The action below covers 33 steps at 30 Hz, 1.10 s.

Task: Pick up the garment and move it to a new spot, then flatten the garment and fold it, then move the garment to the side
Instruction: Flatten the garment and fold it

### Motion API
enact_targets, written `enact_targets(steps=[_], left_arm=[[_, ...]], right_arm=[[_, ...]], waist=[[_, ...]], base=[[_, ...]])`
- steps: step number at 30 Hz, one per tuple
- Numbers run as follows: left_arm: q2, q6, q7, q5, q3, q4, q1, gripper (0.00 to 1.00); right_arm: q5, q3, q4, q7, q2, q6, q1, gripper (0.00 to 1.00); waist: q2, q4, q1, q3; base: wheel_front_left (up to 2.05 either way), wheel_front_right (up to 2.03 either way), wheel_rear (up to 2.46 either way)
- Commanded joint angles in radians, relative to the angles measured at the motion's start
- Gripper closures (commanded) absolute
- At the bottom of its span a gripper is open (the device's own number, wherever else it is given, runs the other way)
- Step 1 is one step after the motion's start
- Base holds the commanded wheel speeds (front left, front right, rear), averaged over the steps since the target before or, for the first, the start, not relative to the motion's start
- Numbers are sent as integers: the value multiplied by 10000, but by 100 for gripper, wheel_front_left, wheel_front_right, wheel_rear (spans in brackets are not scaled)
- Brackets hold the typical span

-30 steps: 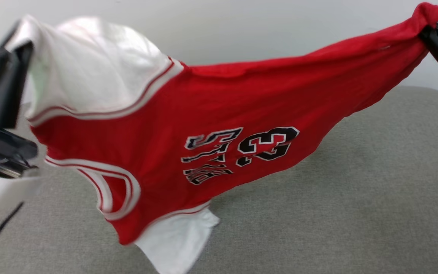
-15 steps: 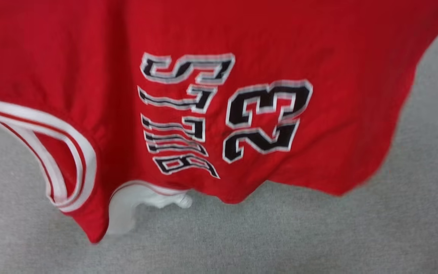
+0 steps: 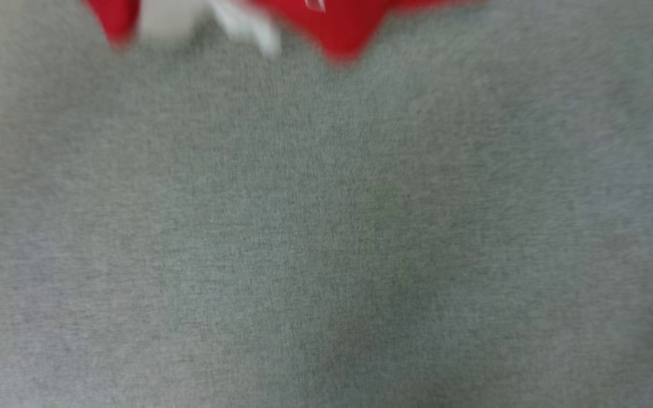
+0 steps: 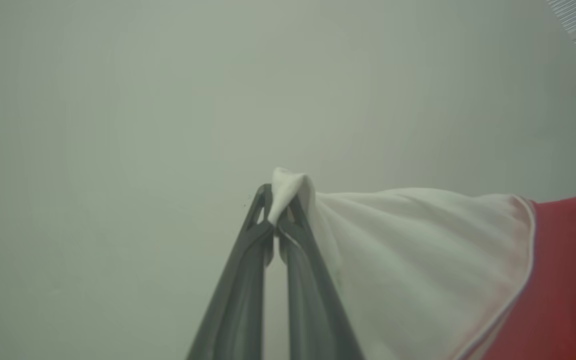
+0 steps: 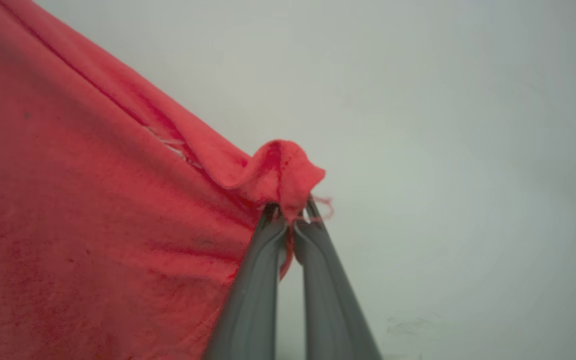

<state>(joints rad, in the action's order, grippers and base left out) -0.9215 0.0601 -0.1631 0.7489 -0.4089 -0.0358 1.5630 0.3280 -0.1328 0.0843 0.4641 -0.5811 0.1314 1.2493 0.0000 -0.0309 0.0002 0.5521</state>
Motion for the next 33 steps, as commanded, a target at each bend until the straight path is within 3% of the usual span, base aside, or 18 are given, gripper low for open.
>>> enact_targets(steps=[1, 8, 14, 19, 24, 33], left_arm=[[327, 104, -124, -270, -90, -709, 930, 100], [1642, 488, -745, -1061, -661, -3598, 3362, 100], [2130, 629, -976, -1707, -1492, -4724, 2983, 100], [2533, 674, -1036, -1648, -1758, -4642, 1339, 100], [2990, 688, -1030, -1462, -1315, -3950, -1588, 100], [3634, 692, -1030, -1990, -1295, -3013, -7121, 100]], right_arm=[[-370, 32, -414, -378, 32, -16, 727, 100], [-1783, -255, -2654, -2075, 569, -16, 2806, 100], [-2849, -753, -4116, -3040, 813, -14, 2542, 100], [-2918, -849, -5179, -3908, 1230, -14, 1416, 100], [-2900, -1069, -6052, -4364, 1529, -14, -274, 100], [-1988, -2089, -6916, -4828, 1163, -16, -3445, 100]], waist=[[0, 97, -2, 916], [0, 271, -2, 1772], [0, 456, -2, 1879], [0, 610, -2, 1567], [0, 735, -2, 900], [0, 953, -2, -840]], base=[[0, 0, 0], [0, 0, 0], [0, 0, 0], [0, 0, 0], [0, 0, 0], [0, 0, 0]])
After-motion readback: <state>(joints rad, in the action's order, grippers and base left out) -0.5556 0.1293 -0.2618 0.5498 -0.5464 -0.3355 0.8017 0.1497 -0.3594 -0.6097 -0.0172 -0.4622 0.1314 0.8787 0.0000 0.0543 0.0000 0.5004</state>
